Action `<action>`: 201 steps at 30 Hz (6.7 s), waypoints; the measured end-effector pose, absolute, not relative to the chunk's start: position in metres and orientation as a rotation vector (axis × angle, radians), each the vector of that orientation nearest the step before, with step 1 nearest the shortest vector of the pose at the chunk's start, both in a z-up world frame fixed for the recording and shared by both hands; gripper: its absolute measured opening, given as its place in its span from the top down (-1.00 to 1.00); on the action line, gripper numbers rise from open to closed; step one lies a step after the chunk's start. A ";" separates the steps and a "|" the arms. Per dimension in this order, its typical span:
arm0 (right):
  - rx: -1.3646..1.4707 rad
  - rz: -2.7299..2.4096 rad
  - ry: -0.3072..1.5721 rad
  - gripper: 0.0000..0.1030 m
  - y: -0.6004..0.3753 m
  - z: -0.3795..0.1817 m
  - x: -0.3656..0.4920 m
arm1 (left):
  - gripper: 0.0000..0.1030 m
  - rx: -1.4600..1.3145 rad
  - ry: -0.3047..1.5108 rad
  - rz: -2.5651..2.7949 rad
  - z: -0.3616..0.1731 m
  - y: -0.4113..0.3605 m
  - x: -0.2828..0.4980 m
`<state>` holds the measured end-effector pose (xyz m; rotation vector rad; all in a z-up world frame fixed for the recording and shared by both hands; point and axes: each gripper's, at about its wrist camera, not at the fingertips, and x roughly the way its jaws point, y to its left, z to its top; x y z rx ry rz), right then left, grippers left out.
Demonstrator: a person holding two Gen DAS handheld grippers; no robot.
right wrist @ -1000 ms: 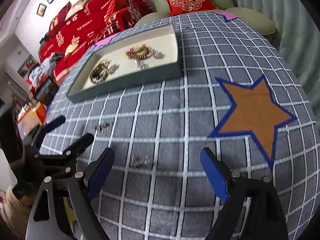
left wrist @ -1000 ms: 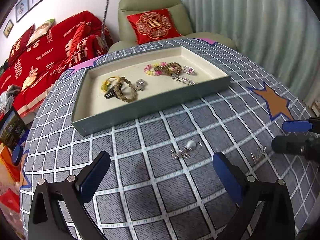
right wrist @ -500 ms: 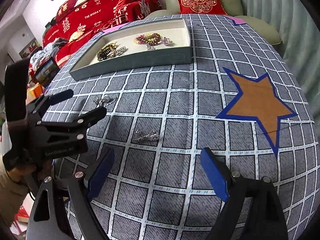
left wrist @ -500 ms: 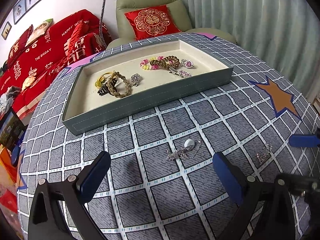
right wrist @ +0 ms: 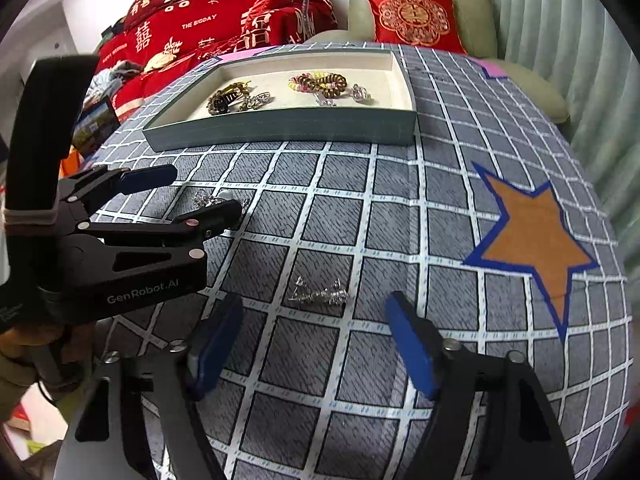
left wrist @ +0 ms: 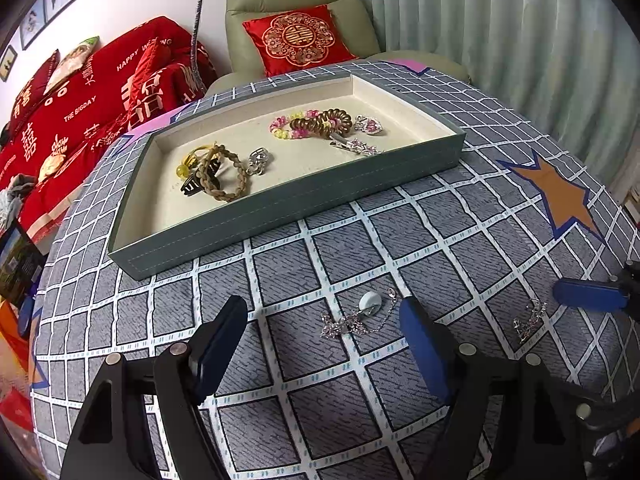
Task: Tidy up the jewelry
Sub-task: 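Grasp the silver chain bracelet with the right gripper while the left grasps a silver earring, then carry the chain bracelet and earring with both grippers into the tray box, then open the right gripper releasing the chain while the left releases the earring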
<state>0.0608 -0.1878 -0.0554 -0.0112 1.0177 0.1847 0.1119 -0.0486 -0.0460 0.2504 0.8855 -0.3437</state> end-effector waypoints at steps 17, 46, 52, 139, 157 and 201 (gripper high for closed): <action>-0.045 0.176 0.986 0.30 -0.185 -0.055 0.060 | 0.25 0.237 0.883 -0.403 -0.042 -0.056 0.099; 0.112 0.182 0.984 0.30 -0.218 -0.045 0.054 | 0.61 0.133 0.874 -0.292 -0.027 -0.020 0.085; 0.127 0.184 0.981 0.30 -0.221 -0.044 0.054 | -0.65 0.076 0.893 -0.303 -0.026 -0.018 0.087; 0.256 0.239 0.929 0.29 -0.233 -0.003 0.076 | 0.61 0.158 0.868 -0.430 -0.012 -0.024 0.075; 0.237 0.310 0.896 0.29 -0.215 0.049 0.158 | 0.61 0.083 0.794 -0.300 0.035 -0.016 0.142; 0.260 0.198 0.978 -0.55 -0.212 -0.015 0.234 | 0.60 0.072 0.799 -0.096 -0.003 -0.009 0.201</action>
